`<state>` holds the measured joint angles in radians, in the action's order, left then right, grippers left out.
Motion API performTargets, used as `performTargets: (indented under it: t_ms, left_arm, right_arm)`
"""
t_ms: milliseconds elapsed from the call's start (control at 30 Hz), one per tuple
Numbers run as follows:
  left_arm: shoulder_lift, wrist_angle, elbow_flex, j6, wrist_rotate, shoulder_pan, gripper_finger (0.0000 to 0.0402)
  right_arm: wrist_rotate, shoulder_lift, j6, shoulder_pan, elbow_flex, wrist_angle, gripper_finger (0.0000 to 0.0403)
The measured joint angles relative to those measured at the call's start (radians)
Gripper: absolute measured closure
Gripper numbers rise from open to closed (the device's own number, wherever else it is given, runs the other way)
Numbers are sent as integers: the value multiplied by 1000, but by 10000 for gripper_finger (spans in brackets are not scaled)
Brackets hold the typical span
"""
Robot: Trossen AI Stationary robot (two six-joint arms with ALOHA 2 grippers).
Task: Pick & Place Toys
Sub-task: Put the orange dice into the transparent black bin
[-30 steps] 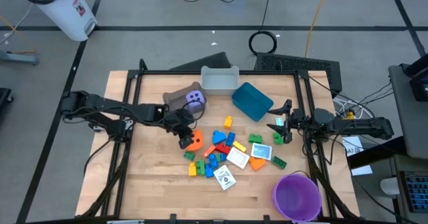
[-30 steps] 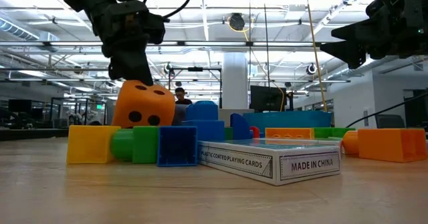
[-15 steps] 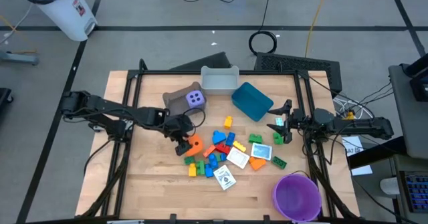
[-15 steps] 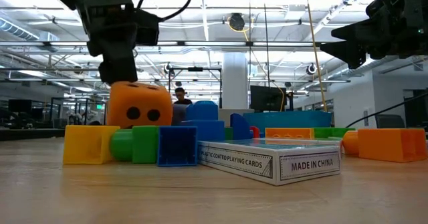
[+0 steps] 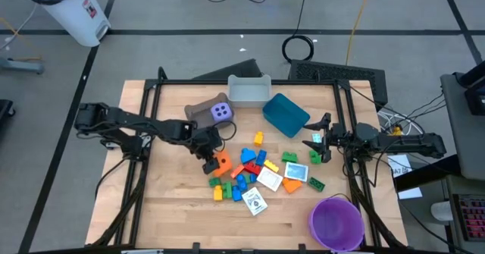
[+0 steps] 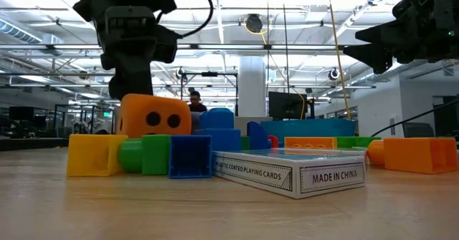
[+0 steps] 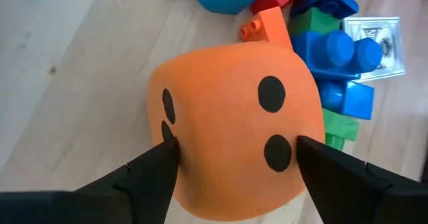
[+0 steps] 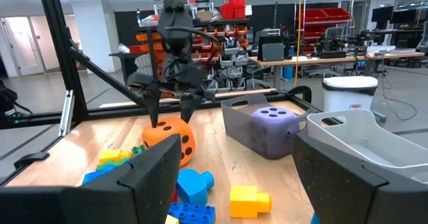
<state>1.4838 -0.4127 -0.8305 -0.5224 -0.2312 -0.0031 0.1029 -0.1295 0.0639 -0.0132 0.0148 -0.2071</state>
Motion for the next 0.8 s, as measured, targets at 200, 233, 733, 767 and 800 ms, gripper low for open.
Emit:
performTargets:
  t_ms: [200,233,733,767,800]
  left_arm:
    - [1,41,4,10,-136,63,113]
    - [1,42,4,3,-151,76,111]
    - [-1,41,4,49,-225,172,123]
    - [-1,42,4,56,-212,168,123]
    - [-1,42,4,64,-205,163,123]
  right_arm:
    - [0,0,0,0,0,0,124]
    - [0,0,0,0,0,0,124]
    - [0,0,0,0,0,0,124]
    - [0,0,0,0,0,0,124]
    - [0,0,0,0,0,0,124]
